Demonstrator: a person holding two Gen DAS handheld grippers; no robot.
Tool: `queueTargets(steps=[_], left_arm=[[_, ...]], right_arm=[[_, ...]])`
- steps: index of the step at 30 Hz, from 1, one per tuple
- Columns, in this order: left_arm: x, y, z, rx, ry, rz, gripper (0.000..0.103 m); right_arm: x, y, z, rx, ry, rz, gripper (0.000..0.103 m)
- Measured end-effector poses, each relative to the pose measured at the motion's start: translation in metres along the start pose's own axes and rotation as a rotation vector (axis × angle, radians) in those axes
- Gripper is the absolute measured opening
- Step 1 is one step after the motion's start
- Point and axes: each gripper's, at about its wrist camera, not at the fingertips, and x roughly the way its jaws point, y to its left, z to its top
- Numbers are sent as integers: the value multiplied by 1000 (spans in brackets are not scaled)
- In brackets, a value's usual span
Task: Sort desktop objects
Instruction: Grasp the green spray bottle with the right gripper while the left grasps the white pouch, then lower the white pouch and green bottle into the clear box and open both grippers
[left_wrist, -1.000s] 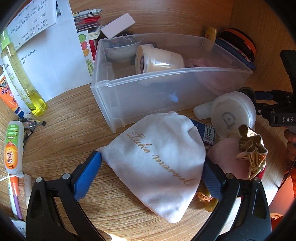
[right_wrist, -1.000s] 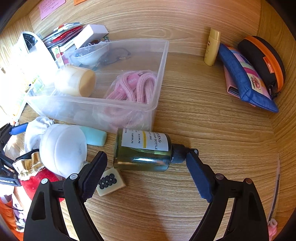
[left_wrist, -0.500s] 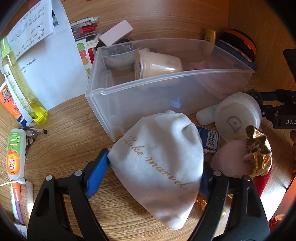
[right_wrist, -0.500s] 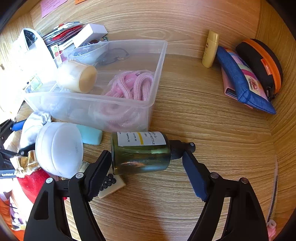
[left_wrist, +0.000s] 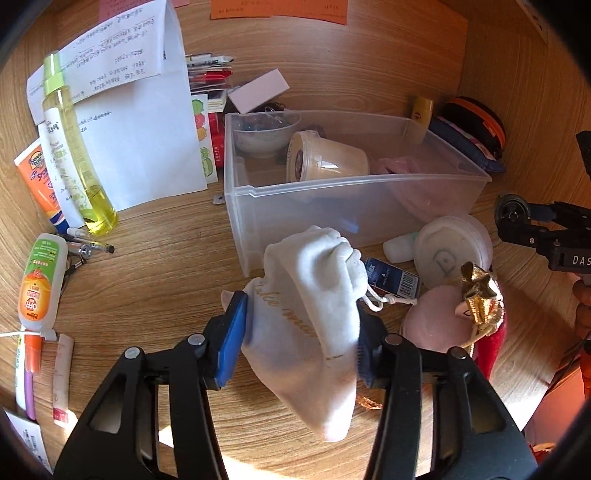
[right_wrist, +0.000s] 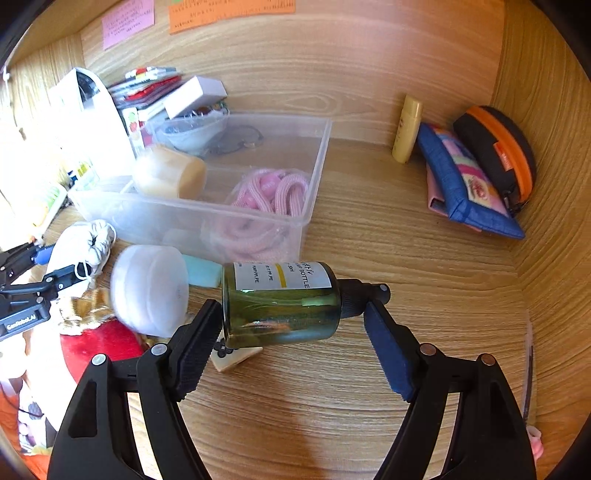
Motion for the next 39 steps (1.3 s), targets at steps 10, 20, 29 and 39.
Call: queueTargets(steps=[10,20,29,39], left_arm=[[-36,3,8,-45,-93,-31,43],[-64,2,32,-38,-197,-53,43],[-53,1,59,-11,-208,-59,43],[-19,5,84,17,-155,-85,43]], right_arm=[[-31,9,8,-19,-74,14,76],[-49,18,24,-43,-139,14,76],[-44,21,39,-38,-159,24,76],[-25,26,57,-46,-150,40,76]])
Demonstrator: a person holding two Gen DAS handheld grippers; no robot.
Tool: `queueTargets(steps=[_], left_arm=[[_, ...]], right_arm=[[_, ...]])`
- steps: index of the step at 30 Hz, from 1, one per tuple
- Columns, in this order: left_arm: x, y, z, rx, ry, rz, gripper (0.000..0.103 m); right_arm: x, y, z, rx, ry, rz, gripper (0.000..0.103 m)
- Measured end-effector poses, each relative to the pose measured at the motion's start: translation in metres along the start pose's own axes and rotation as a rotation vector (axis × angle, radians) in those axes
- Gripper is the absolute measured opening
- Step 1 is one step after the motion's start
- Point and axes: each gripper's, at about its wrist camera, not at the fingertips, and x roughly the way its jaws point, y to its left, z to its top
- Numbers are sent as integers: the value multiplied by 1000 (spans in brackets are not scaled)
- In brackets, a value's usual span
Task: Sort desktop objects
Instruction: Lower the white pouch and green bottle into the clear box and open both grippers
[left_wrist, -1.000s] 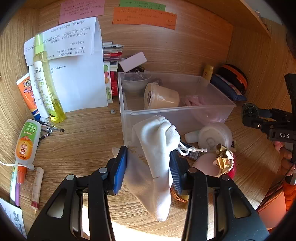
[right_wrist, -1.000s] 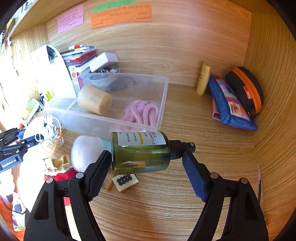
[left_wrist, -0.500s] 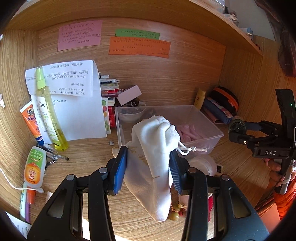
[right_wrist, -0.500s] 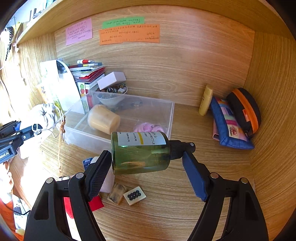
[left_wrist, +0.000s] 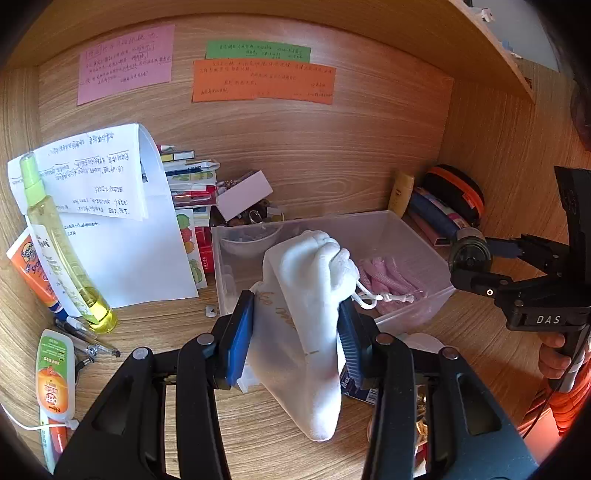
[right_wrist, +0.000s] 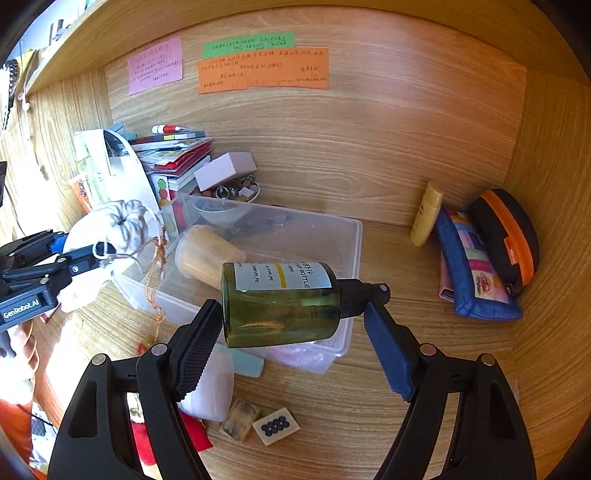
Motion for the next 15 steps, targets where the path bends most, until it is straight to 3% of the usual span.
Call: queueTargets(steps=[15], left_arm=[[27,5,5,26,24,-13,41]], right_arm=[[46,9,14,-20,67,30,76]])
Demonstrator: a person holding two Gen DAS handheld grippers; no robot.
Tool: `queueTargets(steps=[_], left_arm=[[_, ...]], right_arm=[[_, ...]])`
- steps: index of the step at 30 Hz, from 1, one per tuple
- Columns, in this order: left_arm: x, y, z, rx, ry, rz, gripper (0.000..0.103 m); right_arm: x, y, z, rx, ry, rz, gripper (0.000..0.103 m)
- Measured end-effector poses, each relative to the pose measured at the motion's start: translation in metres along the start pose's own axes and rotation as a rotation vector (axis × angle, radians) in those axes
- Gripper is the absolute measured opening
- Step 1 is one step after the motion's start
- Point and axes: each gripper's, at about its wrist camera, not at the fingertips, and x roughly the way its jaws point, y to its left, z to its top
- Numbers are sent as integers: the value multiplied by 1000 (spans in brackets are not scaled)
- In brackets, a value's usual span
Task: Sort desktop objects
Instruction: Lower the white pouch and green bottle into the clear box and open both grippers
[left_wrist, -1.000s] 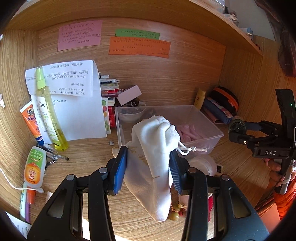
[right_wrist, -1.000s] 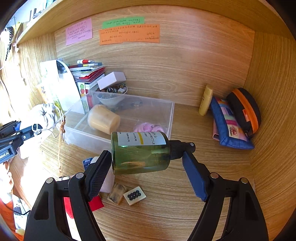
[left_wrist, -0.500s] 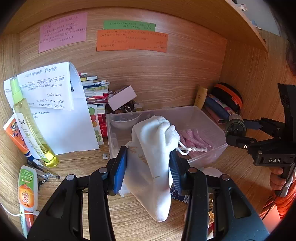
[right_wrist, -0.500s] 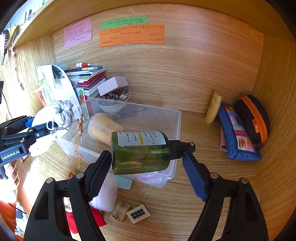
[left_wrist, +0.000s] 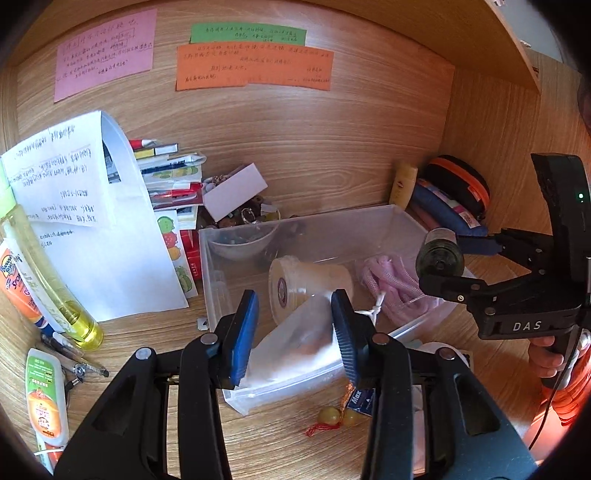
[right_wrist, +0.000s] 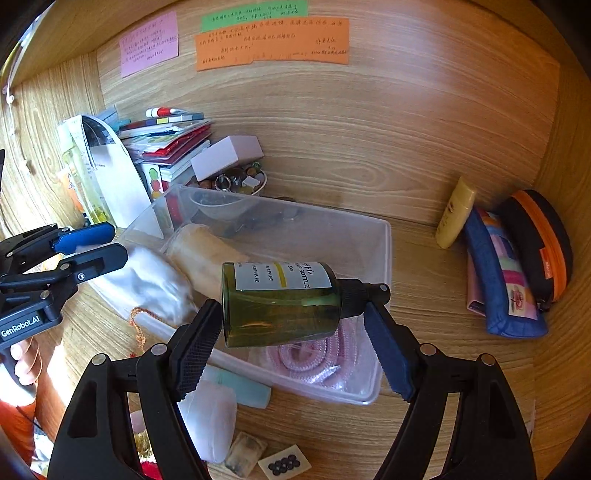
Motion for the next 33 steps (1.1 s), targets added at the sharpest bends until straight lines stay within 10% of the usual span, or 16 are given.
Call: queueTargets(steps=[33], left_arm=[[-18,-7,-12,-3,-5,42,47]], right_arm=[[22,15,1,-6,96,41,77]])
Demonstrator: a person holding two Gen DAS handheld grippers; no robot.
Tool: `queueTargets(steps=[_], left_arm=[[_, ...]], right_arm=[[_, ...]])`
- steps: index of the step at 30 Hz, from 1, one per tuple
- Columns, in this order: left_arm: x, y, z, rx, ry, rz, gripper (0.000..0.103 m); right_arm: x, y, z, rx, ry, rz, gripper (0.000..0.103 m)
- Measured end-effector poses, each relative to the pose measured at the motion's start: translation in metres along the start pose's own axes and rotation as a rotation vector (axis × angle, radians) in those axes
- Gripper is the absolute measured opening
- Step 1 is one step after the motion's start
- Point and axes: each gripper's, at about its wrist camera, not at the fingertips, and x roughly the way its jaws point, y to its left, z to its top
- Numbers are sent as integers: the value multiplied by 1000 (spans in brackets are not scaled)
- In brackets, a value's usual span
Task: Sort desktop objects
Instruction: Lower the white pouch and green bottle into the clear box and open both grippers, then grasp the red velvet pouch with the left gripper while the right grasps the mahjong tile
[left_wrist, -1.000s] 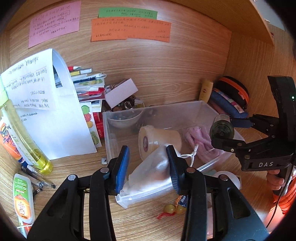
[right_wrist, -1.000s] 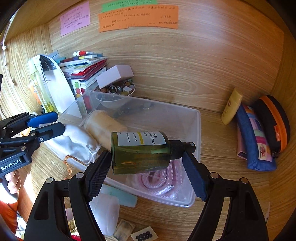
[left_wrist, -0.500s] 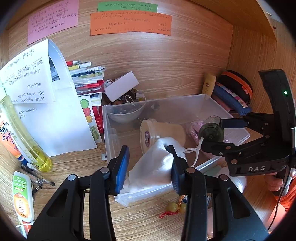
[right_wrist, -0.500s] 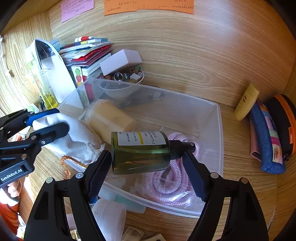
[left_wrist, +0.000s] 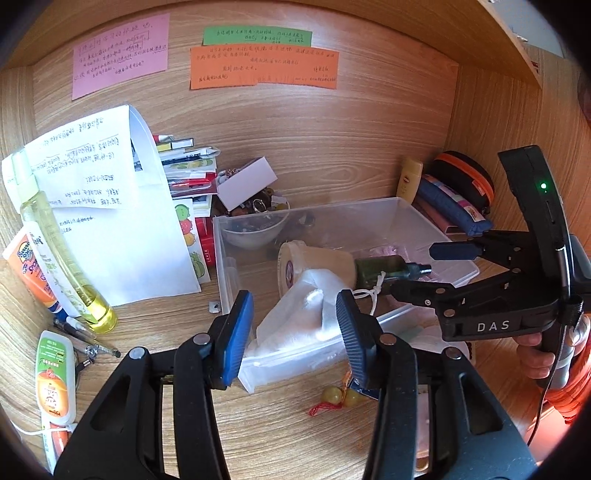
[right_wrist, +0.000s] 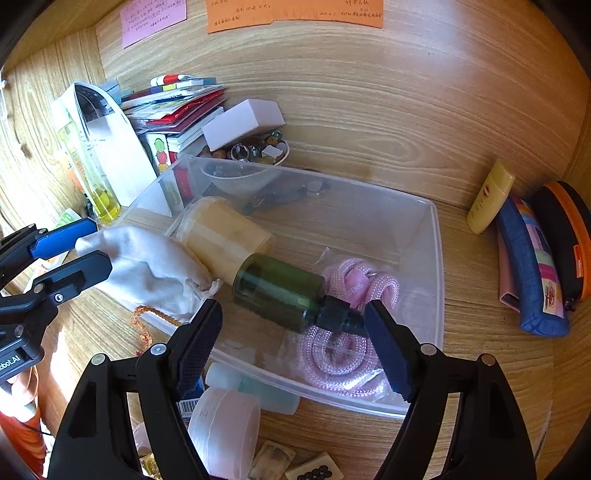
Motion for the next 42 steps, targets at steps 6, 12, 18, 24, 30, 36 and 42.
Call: queueTargets(steps=[6,12,18,24,30,36,42], left_arm=[[-14,-4,-3,-5,-16,7,56],[-29,-14,-8,0,-28,25,70],[-42,-33,-19,20,-24,18,78],[-45,-51,-34,24,12,32,83],[-44,-66,-49,1,52,10,83],[-40,-80,-63,-20,83,-27,83],[-30,-95,-74,-14,118,-44,83]], right_arm=[[-13,-4,-7,21,-7,13,77],[-28,-5,-20,8,-25,-14,77],[-45,-11,-35,-12,-60,-49,82],[-55,-22,-54,-23,-60,-69,82],[-55,-30,-75,-58,-29,-66,82],[-50,-34,-93,-89,7,-30,82],[-42,-33,-106,-128,47,19,82]])
